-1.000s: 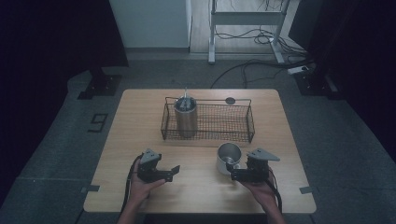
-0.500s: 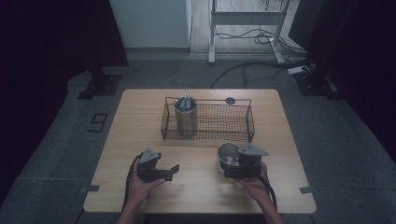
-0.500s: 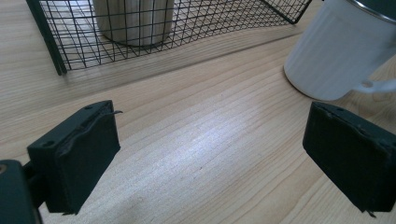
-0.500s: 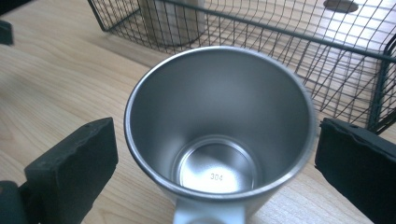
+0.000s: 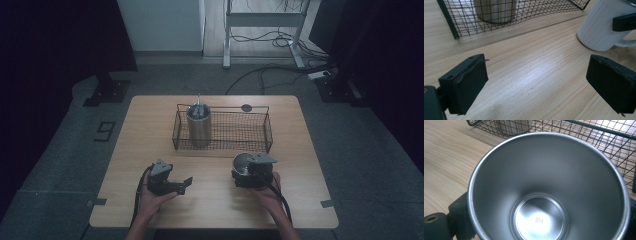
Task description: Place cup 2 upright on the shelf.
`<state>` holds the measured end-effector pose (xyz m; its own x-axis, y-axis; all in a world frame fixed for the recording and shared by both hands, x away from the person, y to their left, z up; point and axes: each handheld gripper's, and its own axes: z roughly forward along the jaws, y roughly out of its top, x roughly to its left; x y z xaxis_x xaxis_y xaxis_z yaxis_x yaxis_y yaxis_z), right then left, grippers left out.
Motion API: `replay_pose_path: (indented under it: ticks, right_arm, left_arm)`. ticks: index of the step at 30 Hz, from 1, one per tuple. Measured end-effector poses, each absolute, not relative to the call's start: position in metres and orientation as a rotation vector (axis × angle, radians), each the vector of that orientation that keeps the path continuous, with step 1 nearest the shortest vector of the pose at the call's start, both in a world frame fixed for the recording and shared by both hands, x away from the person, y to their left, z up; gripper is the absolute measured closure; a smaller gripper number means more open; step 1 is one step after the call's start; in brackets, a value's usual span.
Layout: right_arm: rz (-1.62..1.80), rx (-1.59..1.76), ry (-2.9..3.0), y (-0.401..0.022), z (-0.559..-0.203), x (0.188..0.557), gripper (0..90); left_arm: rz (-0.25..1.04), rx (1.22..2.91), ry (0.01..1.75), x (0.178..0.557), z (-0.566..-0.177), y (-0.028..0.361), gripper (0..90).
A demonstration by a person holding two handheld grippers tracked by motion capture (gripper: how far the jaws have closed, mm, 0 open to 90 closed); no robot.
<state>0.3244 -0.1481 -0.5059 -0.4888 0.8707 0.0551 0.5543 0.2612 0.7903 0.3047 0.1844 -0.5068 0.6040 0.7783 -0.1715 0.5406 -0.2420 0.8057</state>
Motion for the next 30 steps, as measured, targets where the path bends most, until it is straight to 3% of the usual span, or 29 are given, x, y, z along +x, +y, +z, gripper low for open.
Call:
replay_pose_path:
  ticks: [30]
  right_arm:
    - [1.186,1.235,2.12,-0.17,-0.492,0.32,7.2]
  left_arm:
    - [0.309,1.956,1.045,0.301,-0.514,0.179,3.9]
